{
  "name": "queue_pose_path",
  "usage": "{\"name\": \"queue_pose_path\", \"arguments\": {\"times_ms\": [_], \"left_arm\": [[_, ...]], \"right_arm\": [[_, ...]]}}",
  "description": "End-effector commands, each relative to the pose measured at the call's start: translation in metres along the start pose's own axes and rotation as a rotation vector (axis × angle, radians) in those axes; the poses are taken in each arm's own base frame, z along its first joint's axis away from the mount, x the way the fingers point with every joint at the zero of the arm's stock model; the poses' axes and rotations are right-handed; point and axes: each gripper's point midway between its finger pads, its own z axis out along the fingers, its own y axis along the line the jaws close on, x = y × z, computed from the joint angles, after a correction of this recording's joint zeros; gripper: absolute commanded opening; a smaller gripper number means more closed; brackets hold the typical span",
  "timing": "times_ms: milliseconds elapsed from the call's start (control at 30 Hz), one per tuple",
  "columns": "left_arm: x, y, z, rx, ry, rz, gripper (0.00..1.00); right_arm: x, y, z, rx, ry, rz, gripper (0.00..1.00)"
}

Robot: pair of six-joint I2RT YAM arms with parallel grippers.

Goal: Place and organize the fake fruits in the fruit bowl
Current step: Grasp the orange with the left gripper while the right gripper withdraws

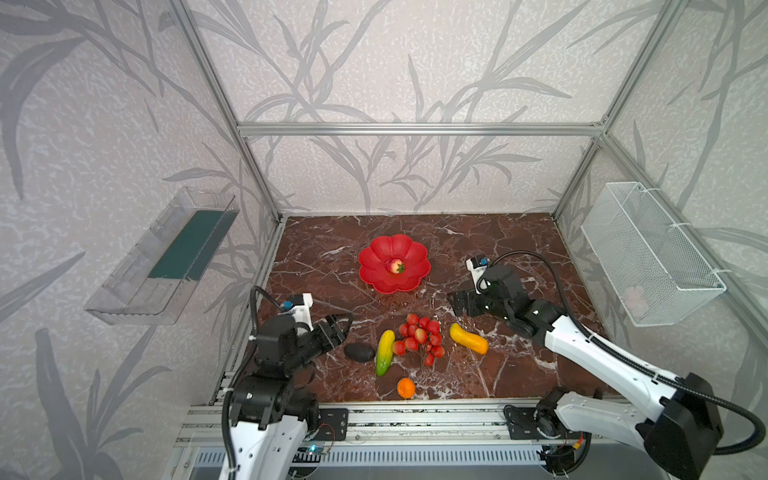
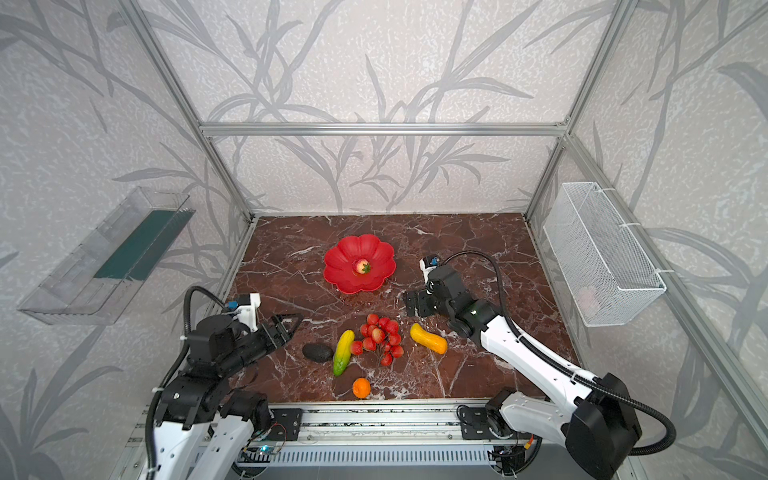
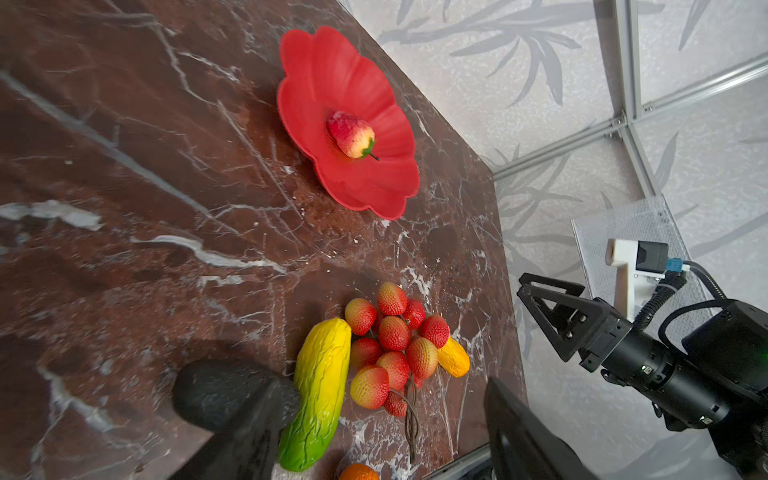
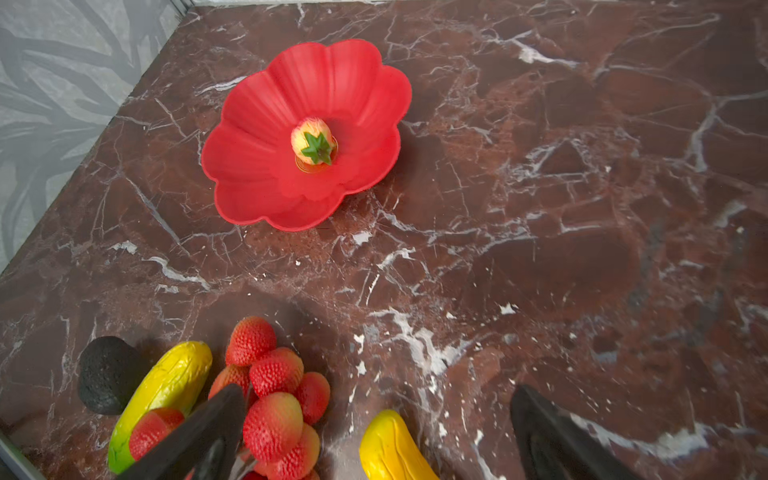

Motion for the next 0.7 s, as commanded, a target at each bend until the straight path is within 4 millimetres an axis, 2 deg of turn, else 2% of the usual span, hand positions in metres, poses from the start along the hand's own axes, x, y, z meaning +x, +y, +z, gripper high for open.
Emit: {"name": "queue_pose_path", "arguments": {"times_ms": [0,67,167,367,500,667], "left_arm": [[-0.025,-0.019,0.021,-0.016,-0.041,0.151,0.77],[-0.016,-0.023,0.034,-0.034,0.035,0.194,0.76],[0.014,-0.020,0.044,-0.061,0.135,0.226,0.74],[0.086,-0.004,0.040,-0.054,0.212,0.289,0.73],[0.116,-0.009,0.038,-0.055,0.248,0.390,0.72],[0.160,-0.020,0.054,-0.073,0.332,0.510,0.73]], "right_arm": [[-0.008,-0.013,-0.019,0.063,-0.052,0.050,0.99],[-0.003,-0.019,-0.022,0.087,-0.045,0.050,0.99],[0.002,-0.026,-0.023,0.118,-0.037,0.040,0.99],[0.008,-0.037,-0.015,0.142,-0.007,0.040,0.99],[0.008,-0.040,-0.013,0.148,-0.003,0.031,0.99],[0.010,-0.039,-0.010,0.136,0.006,0.024,0.99]]}}
